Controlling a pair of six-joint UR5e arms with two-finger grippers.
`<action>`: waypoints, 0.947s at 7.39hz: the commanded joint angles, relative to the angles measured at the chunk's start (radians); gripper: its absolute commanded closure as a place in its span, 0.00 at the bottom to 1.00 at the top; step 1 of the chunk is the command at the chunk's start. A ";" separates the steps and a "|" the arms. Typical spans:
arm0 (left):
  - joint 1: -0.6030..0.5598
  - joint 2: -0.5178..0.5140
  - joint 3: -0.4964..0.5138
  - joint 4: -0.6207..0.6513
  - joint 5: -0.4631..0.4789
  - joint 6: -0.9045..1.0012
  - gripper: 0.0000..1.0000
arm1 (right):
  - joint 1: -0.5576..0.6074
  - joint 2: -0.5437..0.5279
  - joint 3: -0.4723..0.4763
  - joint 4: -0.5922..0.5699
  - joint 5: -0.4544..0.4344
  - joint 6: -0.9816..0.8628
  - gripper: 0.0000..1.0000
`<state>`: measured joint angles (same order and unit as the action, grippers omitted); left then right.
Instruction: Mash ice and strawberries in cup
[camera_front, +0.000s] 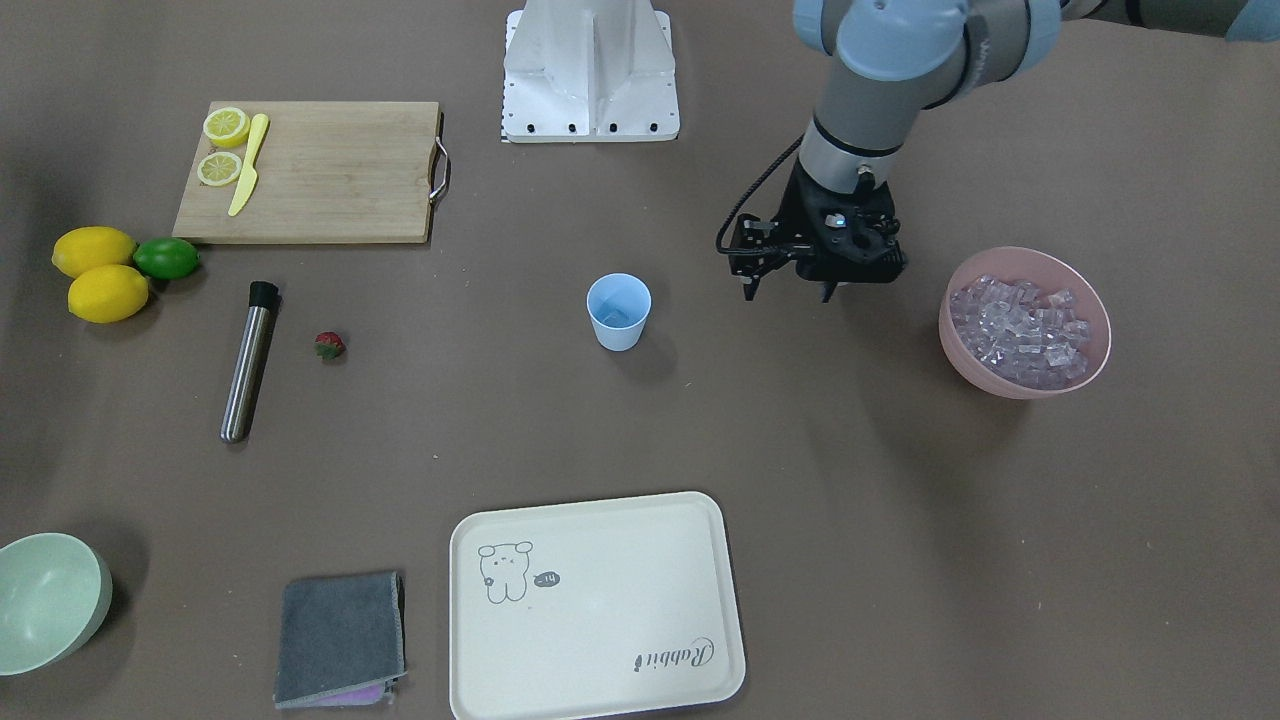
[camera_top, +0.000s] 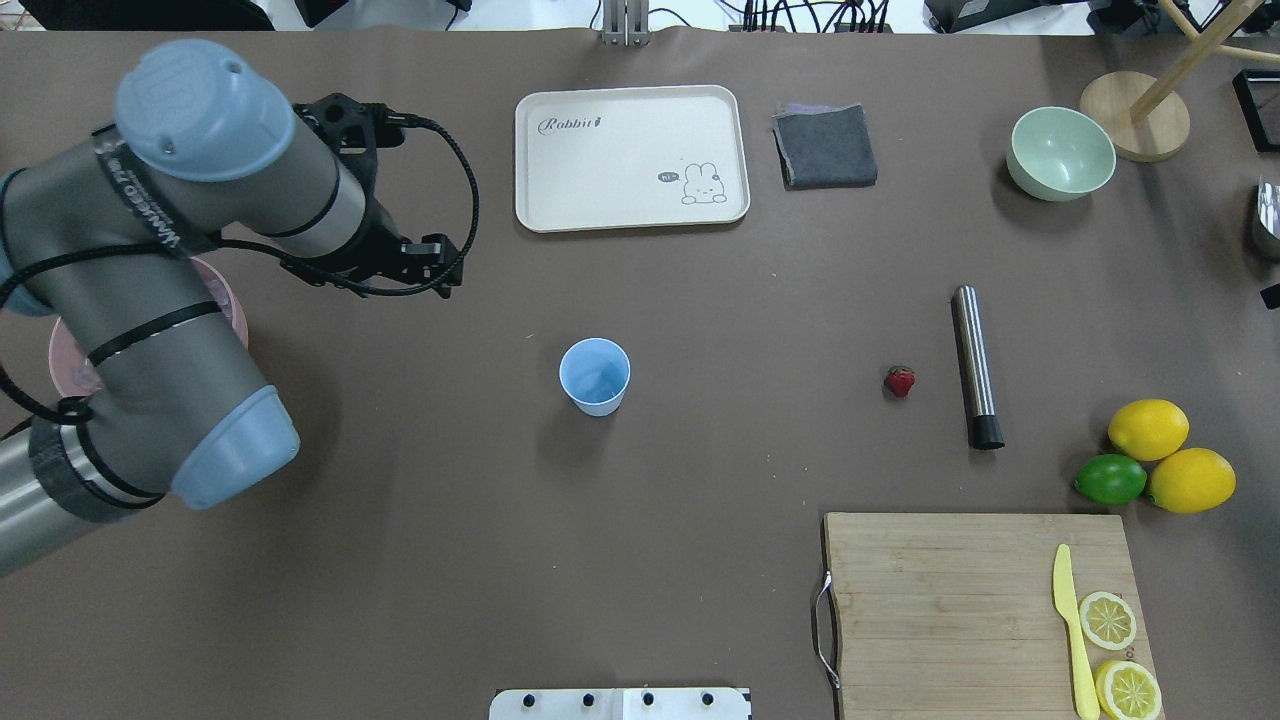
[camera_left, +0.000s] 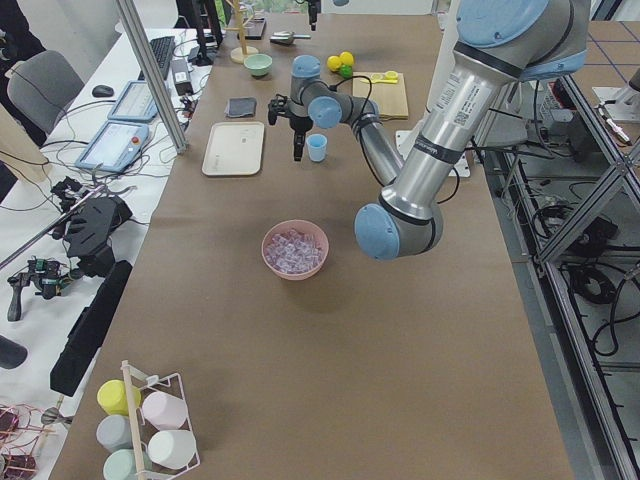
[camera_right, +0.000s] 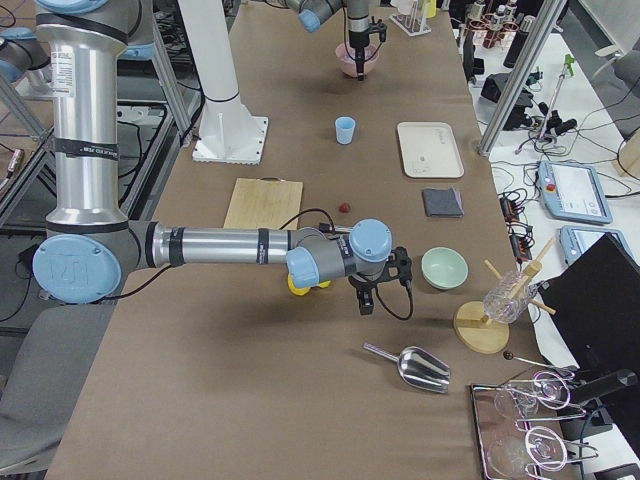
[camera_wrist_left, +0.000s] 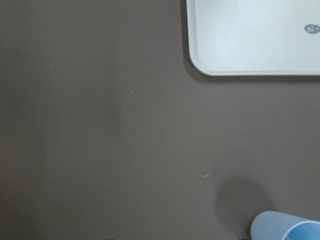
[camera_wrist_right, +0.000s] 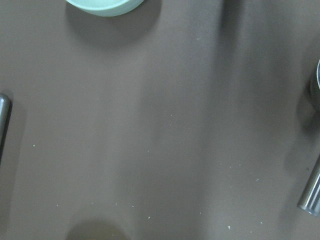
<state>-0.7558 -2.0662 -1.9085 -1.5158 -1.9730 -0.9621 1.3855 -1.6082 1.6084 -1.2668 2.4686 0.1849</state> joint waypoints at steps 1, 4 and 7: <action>-0.043 0.144 -0.067 0.000 0.000 0.277 0.14 | -0.028 0.033 0.004 0.000 -0.002 0.001 0.00; -0.074 0.373 -0.124 -0.152 -0.007 0.543 0.04 | -0.051 0.059 0.004 0.000 -0.007 0.008 0.00; -0.106 0.494 -0.119 -0.251 -0.007 0.738 0.02 | -0.052 0.050 0.005 0.003 -0.007 0.005 0.00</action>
<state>-0.8458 -1.6205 -2.0282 -1.7377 -1.9811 -0.3050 1.3338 -1.5535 1.6132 -1.2654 2.4608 0.1916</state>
